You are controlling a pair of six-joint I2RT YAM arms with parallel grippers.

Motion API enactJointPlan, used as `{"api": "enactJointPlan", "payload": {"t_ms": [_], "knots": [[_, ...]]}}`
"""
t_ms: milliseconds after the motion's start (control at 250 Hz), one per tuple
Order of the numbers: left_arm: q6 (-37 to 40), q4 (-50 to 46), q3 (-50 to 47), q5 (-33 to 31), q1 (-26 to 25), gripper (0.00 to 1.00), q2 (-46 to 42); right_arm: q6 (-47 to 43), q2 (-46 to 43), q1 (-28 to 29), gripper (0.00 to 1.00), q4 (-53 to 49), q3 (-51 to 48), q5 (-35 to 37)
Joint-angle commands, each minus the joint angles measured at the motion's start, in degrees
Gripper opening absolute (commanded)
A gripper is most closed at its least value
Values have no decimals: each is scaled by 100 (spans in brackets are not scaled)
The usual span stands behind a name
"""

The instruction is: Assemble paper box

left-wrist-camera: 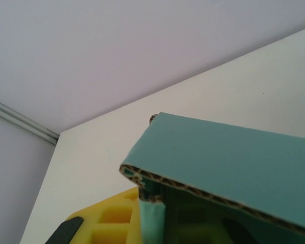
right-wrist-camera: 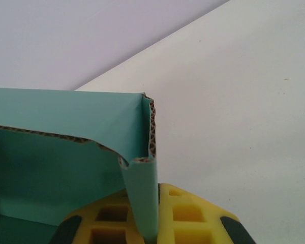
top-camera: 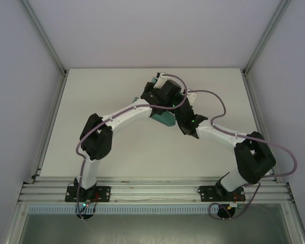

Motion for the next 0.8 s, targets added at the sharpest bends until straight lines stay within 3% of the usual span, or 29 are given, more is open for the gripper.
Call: {"api": "enactJointPlan", "payload": {"t_ms": [0,44,204,392,632,723,795], "knots": [[-453,-671,157,412,573,21,-385,206,55,-120,0,-380,5,622],[-455,-565,-47,1079,605,26,-594,180,60,-122,0,-336,6,581],[-199,-48,-781,2606,623,53,-1305,123,26,-123,0,-287,-12,334],[-165,-51,-906,3564,631,69,-1542,30,2,-122,0,-271,-8,128],[-42,-125,-872,4016,700,70,-1530,-45,1,-118,0,-315,13,4],[54,-207,-850,3880,719,61,-1463,-62,-35,-121,0,-294,-9,-17],[154,-349,-821,3882,744,59,-1390,-86,-61,-119,0,-298,-2,-20]]}}
